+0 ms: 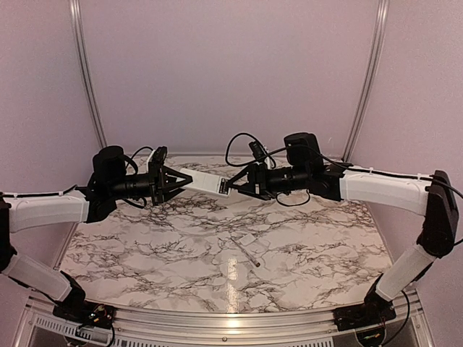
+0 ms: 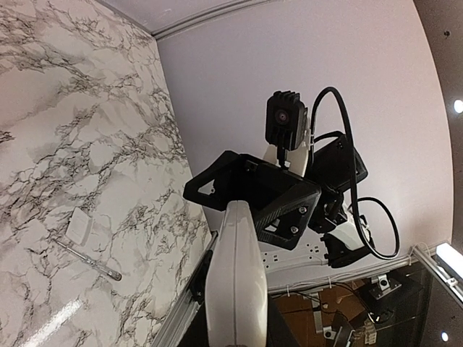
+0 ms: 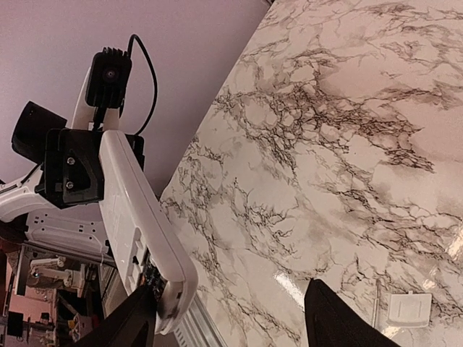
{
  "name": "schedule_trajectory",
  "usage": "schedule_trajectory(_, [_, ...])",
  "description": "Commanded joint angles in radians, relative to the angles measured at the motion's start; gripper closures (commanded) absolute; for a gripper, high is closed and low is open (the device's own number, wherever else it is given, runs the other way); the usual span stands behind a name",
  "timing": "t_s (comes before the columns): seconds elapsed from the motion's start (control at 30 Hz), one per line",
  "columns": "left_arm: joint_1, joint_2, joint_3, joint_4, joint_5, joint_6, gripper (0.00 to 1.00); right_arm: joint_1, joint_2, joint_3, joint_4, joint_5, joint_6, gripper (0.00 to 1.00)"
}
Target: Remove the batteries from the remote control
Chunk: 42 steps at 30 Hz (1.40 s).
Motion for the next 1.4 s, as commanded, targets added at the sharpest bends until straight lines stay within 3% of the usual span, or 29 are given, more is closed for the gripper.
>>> schedule_trajectory(0.0, [-0.004,0.008,-0.005,0.035,-0.019,0.008,1.00,-0.003,0.012,0.071,0.021,-0.015,0.012,0.33])
schedule_trajectory(0.27, [-0.005,0.021,-0.005,0.018,-0.042,0.025,1.00,-0.003,0.038,0.090,-0.015,-0.008,-0.005,0.37])
schedule_trajectory(0.47, [-0.005,0.036,-0.034,-0.068,-0.090,0.082,1.00,-0.003,0.014,0.116,-0.247,0.149,-0.155,0.36])
schedule_trajectory(0.67, [-0.005,0.054,-0.136,-0.055,-0.086,0.110,1.00,-0.003,-0.057,0.025,-0.385,0.253,-0.281,0.35])
schedule_trajectory(1.2, [-0.017,0.147,-0.314,0.047,-0.119,0.135,1.00,-0.002,-0.153,-0.183,-0.397,0.370,-0.363,0.35])
schedule_trajectory(1.37, [-0.026,0.213,-0.370,0.163,-0.111,0.111,1.00,0.000,-0.175,-0.233,-0.367,0.372,-0.346,0.35])
